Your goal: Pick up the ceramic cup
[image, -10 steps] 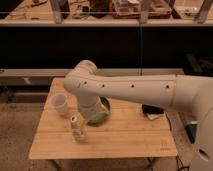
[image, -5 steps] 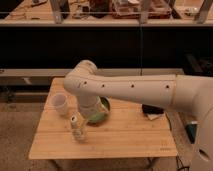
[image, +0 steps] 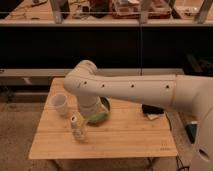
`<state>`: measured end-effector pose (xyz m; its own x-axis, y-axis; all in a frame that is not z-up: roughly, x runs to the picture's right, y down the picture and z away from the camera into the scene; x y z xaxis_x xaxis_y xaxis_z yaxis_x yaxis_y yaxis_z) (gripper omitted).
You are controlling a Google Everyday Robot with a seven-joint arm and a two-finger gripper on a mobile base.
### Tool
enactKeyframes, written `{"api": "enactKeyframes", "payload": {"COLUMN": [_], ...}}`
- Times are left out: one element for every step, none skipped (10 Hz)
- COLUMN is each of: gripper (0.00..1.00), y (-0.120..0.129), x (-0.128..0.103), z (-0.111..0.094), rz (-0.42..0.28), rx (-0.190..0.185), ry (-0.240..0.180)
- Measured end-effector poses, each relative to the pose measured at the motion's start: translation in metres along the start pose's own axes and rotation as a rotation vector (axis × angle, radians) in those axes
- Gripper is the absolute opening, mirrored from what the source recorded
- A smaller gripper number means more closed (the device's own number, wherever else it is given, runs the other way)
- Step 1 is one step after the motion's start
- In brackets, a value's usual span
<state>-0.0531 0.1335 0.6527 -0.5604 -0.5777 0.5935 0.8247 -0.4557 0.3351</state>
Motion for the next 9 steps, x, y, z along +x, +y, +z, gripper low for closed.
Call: {"api": "enactKeyframes", "payload": {"gripper": [0.80, 0.80, 0.80, 0.80, 0.80, 0.80, 0.80, 0.80, 0.80], "y": [0.002, 0.013, 0.022, 0.033, 0.043, 0.052, 0.063, 0.074, 0.078], "x": [0.003, 0.020, 0.036, 0.062, 0.090, 0.116, 0.143, 0.175, 0.194], "z": [-0.003, -0.020, -0.035, -0.060, -0.083, -0.097, -0.109, -0.119, -0.120], "rz": [0.006, 0.029, 0.043, 0.056, 0.067, 0.084, 0.110, 0.153, 0.182], "rx": [-0.002, -0.026, -0.041, -0.058, -0.069, -0.074, -0.069, -0.041, -0.004], "ry": [0.006, 0.048, 0.086, 0.143, 0.199, 0.251, 0.314, 0.401, 0.451]}}
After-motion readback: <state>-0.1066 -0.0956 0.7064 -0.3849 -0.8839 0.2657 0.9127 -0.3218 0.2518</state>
